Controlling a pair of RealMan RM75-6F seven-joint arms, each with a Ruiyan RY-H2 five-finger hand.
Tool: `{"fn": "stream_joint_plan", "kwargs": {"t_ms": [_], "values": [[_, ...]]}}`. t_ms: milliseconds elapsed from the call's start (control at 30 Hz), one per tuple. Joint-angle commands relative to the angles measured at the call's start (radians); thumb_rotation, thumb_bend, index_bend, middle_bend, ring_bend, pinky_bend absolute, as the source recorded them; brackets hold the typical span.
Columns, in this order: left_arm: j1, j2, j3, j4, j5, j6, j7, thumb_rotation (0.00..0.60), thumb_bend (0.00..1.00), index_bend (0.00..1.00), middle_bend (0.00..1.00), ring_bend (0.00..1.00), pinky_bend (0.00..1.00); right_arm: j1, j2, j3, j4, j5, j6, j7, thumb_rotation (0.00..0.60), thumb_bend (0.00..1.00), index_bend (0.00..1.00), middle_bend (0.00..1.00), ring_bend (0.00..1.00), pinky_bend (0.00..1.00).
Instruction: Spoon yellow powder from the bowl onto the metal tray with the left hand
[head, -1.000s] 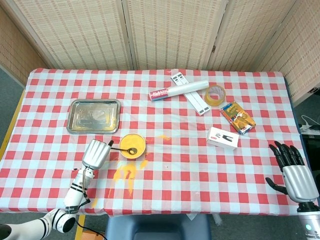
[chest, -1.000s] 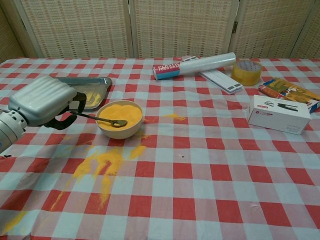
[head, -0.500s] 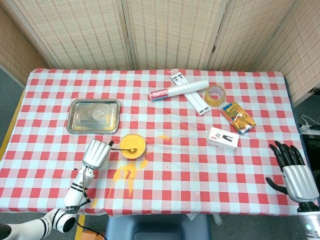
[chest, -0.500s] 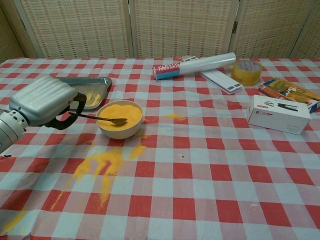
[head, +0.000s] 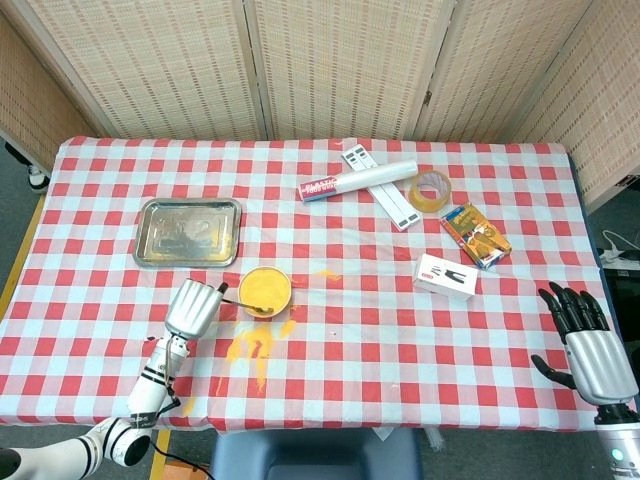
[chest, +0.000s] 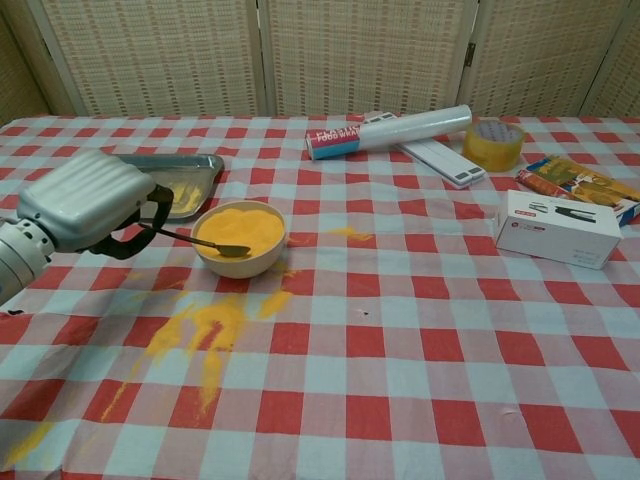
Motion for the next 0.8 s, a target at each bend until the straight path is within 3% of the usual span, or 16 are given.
{"fn": "stream_joint_plan", "kwargs": {"t_ms": [33,367,800], "values": [[0.001,0.003,-0.001,-0.007,-0.001,0.0,-0.007,0.6,0.5,0.84,1.0,1.0,1.0,0.0,0.0,0.0,0.0,0.0,-0.001,0.0,0.6,0.12,0.0,0.0,0.0,0.0],[-0.005,0.025,-0.018,-0.041,-0.005,0.004,-0.005,0.6,0.66,0.92,1.0,1.0,1.0,0.002,-0.003,0.0,0.001,0.002,-0.006,-0.006,0.6,0.12,0.0,0.0,0.0,0.0],[-0.023,0.024,-0.046,-0.04,-0.029,-0.011,-0.021,0.6,0.76,0.93,1.0,1.0,1.0,0.008,-0.008,0.005,0.005,0.016,-0.018,-0.013,0.6,0.12,0.0,0.0,0.0,0.0]]}}
